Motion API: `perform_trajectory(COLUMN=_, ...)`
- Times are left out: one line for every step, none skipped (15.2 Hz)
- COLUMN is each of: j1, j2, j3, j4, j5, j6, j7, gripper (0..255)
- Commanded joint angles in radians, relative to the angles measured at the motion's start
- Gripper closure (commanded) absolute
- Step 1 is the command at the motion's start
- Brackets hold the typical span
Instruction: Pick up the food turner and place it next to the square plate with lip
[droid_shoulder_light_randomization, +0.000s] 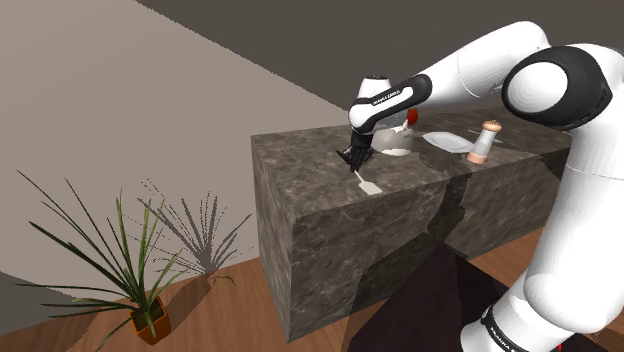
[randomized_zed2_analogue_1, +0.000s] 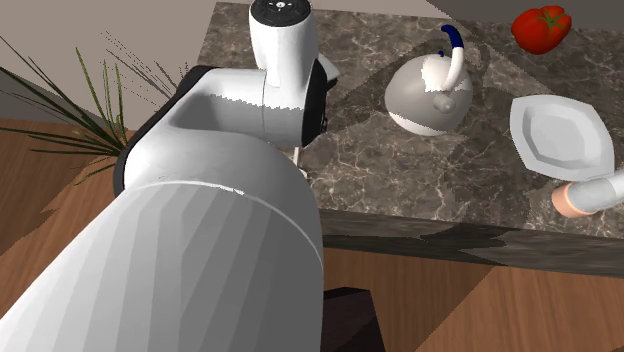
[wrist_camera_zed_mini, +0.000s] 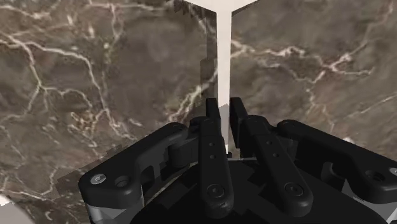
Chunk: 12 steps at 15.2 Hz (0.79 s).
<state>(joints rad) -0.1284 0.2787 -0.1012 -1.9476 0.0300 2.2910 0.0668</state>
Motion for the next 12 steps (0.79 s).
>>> perform_trajectory(j1=0.001, j2=-0.013, j3=0.0, j4=0.007, j5=-0.002, j6=-0.02, j7=0.002, gripper=255)
perform_trajectory(j1=0.002, j2=-0.019, j3=-0.001, j4=0.012, j5=-0.003, j6=-0.032, j7=0.003, gripper=255)
perform_trajectory(j1=0.002, j2=-0.026, j3=-0.001, j4=0.018, j5=-0.004, j6=-0.043, j7=0.004, gripper=255)
perform_trajectory(j1=0.002, j2=-0.032, j3=-0.001, j4=0.024, j5=-0.005, j6=-0.055, j7=0.004, gripper=255)
perform_trajectory(j1=0.002, j2=-0.038, j3=-0.002, j4=0.03, j5=-0.006, j6=-0.067, j7=0.005, gripper=255)
perform_trajectory(j1=0.002, j2=-0.044, j3=-0.002, j4=0.036, j5=-0.007, j6=-0.079, j7=0.005, gripper=255)
perform_trajectory(j1=0.003, j2=-0.049, j3=-0.002, j4=0.042, j5=-0.007, j6=-0.091, j7=0.006, gripper=255)
perform_trajectory(j1=0.003, j2=-0.055, j3=-0.002, j4=0.048, j5=-0.008, j6=-0.103, j7=0.006, gripper=255)
perform_trajectory(j1=0.003, j2=-0.06, j3=-0.002, j4=0.055, j5=-0.009, j6=-0.115, j7=0.007, gripper=255)
perform_trajectory(j1=0.003, j2=-0.066, j3=-0.003, j4=0.062, j5=-0.01, j6=-0.127, j7=0.007, gripper=255)
perform_trajectory(j1=0.003, j2=-0.071, j3=-0.003, j4=0.069, j5=-0.011, j6=-0.139, j7=0.008, gripper=255)
perform_trajectory(j1=0.003, j2=-0.075, j3=-0.003, j4=0.077, j5=-0.011, j6=-0.152, j7=0.008, gripper=255)
